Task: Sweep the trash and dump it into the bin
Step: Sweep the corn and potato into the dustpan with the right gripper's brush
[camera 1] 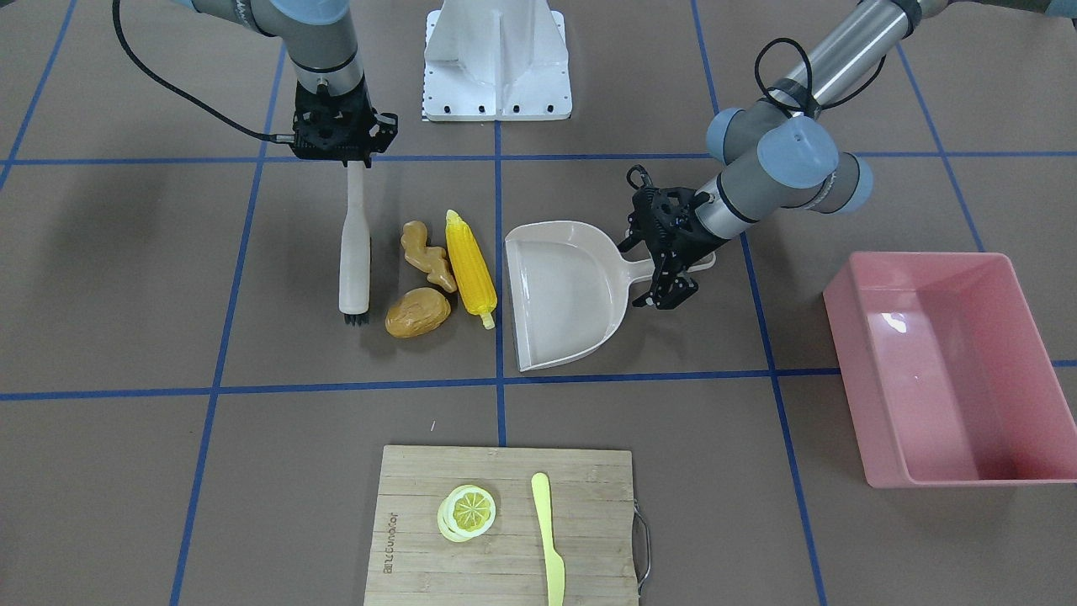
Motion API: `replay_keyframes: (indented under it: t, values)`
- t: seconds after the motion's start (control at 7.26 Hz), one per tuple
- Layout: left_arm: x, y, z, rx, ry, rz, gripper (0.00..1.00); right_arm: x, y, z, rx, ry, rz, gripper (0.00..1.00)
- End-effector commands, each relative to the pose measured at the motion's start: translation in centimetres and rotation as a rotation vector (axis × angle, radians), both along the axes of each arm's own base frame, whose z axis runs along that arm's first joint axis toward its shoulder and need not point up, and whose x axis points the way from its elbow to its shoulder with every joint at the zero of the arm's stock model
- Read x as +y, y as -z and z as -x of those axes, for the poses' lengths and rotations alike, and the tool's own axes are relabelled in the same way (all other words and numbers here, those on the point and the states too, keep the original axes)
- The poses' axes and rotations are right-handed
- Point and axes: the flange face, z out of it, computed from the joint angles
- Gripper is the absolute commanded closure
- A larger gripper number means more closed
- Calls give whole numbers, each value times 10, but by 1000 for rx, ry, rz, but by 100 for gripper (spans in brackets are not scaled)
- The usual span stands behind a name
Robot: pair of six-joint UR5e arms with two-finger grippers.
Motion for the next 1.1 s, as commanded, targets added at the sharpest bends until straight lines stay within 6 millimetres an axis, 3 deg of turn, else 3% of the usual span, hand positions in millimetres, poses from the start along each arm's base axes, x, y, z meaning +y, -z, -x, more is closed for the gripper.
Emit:
replay_keyframes:
  t: [0.0,0.14,0.41,0.69,0.96]
  values:
    - [0,0,0,-1,0,2,3,-4,-3,12,14,-37,15,100]
    - [0,0,0,-1,0,2,3,-5,-7,18,17,-51,29,100]
    - [0,1,0,0,0,1,4,-10,6,42,-42,-54,18,100]
    - [0,1,0,1,-1,0,4,9,32,69,-71,-41,36,100]
    - [1,0,0,-1,-1,1,4,9,58,90,-93,-43,39,100]
